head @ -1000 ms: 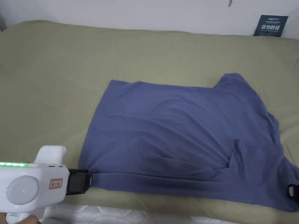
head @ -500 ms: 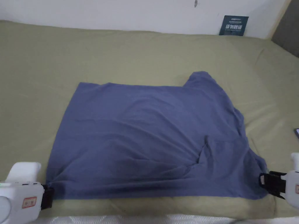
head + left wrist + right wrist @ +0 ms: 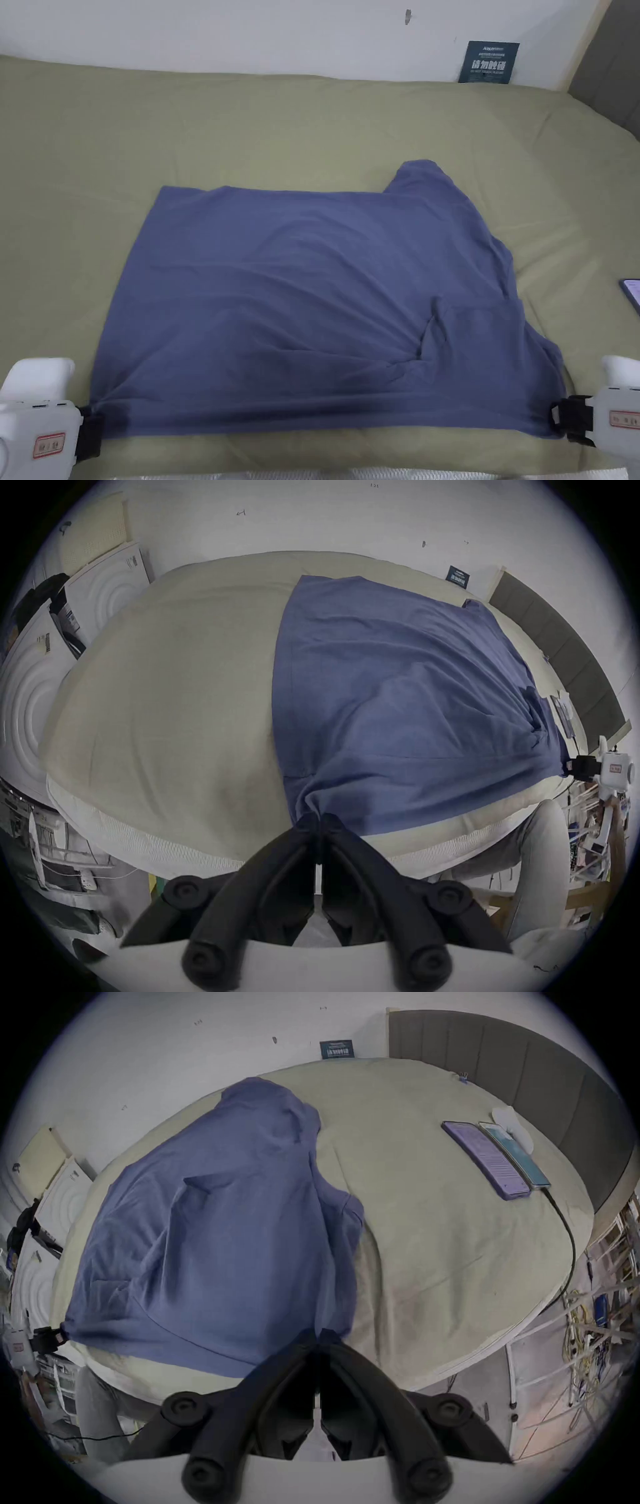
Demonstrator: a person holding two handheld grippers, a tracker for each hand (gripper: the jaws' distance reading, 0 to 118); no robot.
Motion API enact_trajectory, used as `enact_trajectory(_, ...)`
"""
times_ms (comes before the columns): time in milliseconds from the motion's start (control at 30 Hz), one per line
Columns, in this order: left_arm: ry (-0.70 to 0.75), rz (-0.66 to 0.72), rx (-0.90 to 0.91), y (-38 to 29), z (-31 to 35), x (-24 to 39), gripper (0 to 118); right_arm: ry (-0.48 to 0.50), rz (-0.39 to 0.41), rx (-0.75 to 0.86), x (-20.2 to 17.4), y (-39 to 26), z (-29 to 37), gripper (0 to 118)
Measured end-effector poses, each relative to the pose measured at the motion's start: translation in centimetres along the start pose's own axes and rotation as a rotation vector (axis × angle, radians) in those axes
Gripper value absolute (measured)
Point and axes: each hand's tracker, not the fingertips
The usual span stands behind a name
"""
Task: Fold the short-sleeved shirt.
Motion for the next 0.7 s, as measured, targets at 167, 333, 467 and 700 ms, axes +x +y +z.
enact_trajectory(167,-0.001,0.021,0.010,0.6,0.8,-0.4,2,0.014,0.023,0.042,-0.3,1.7,2.2,0)
enact_trajectory(333,-0.012,0.061,0.056,2.7,2.7,-0.4,2,0.041,0.034,0.098,-1.1,4.7,4.8,0)
enact_trajectory(467,-0.002,0.070,0.085,6.4,2.7,-0.4,2,0.032,0.029,0.131,-1.6,8.7,4.5,0)
enact_trajectory(700,0.042,0.067,0.033,14.6,-3.4,-0.3,2,0.006,0.008,0.072,-3.3,15.6,-1.5,0)
